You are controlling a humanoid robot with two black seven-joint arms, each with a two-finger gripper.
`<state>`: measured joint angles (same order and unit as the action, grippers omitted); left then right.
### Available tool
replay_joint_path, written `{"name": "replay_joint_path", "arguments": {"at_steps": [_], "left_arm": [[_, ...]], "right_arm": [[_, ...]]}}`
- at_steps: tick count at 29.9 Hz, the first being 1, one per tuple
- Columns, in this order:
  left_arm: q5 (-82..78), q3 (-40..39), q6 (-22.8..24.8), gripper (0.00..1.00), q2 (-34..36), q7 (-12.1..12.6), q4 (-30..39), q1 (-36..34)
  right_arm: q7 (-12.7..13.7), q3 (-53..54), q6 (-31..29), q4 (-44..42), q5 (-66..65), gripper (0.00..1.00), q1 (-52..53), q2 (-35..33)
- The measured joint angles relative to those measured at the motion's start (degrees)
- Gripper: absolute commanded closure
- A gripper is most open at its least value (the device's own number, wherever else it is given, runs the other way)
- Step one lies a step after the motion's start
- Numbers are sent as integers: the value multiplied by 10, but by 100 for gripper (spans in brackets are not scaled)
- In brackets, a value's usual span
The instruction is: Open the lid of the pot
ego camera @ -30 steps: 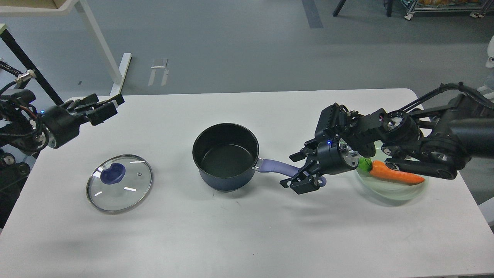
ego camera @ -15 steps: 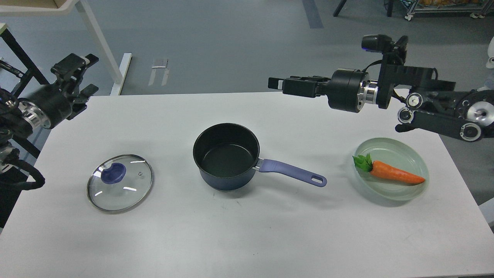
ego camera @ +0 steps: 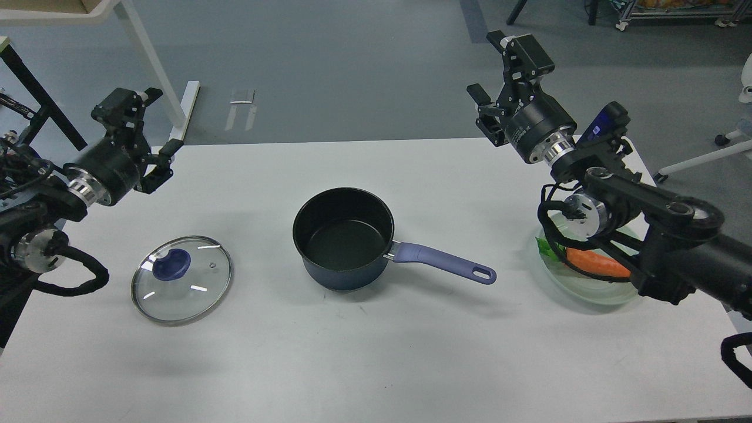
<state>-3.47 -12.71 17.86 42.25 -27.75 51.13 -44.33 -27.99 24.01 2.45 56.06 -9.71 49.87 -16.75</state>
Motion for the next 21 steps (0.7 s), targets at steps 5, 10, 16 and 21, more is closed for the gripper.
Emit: {"name": "replay_joint_path", "arguments": {"at_steps": [5,10,16,21], "left_arm": [[15,-75,26,1,-40,37,-25,38],[29,-97,62,1,-66,44,-47,52],[55,-117,93,1,-91,59,-64,66],[56,-118,94,1,-106,66,-65,68]], "right_arm": [[0,43,-125,-83,27,0,-26,52],[0,37,-280,-143,51,0,-33,55],[0,-9,-303,-143,53,0,-37,39],[0,-24,-304,-132,53,0,-37,23]]}}
